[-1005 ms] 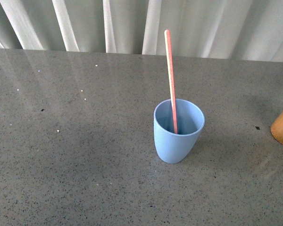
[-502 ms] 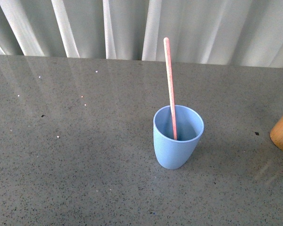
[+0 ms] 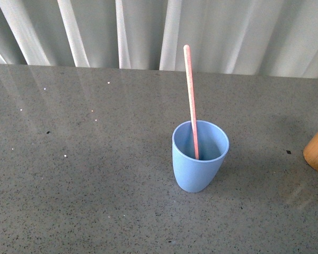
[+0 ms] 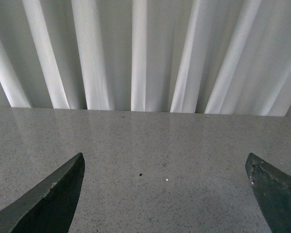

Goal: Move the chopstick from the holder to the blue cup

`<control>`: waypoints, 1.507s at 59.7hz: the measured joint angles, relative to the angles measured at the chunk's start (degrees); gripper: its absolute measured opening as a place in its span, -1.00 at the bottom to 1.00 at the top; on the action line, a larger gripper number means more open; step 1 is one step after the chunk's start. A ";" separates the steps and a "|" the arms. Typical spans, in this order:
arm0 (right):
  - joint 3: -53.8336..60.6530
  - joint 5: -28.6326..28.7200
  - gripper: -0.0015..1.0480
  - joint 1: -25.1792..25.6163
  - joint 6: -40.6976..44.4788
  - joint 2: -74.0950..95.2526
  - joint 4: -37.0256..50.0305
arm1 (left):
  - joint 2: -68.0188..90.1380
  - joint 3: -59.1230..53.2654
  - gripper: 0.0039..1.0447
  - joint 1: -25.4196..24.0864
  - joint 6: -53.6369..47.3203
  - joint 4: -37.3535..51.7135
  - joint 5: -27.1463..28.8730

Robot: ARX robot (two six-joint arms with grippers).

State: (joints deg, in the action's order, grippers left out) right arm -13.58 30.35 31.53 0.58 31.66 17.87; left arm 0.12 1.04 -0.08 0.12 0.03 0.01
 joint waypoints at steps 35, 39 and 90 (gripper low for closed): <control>9.81 -21.99 -0.98 -22.91 -0.11 -17.92 -7.76 | 0.00 0.00 0.87 0.00 0.00 0.00 0.02; 10.19 -24.50 -0.98 -24.74 -0.13 -18.93 -8.46 | 0.00 0.00 0.87 0.00 0.00 0.00 0.00; 12.24 -30.32 -0.98 -31.32 -0.39 -31.41 -17.84 | -0.02 0.00 0.87 0.00 0.00 0.00 0.00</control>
State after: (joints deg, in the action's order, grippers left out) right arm -1.34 0.03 0.21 0.19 0.25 0.03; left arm 0.10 1.04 -0.08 0.12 0.03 0.01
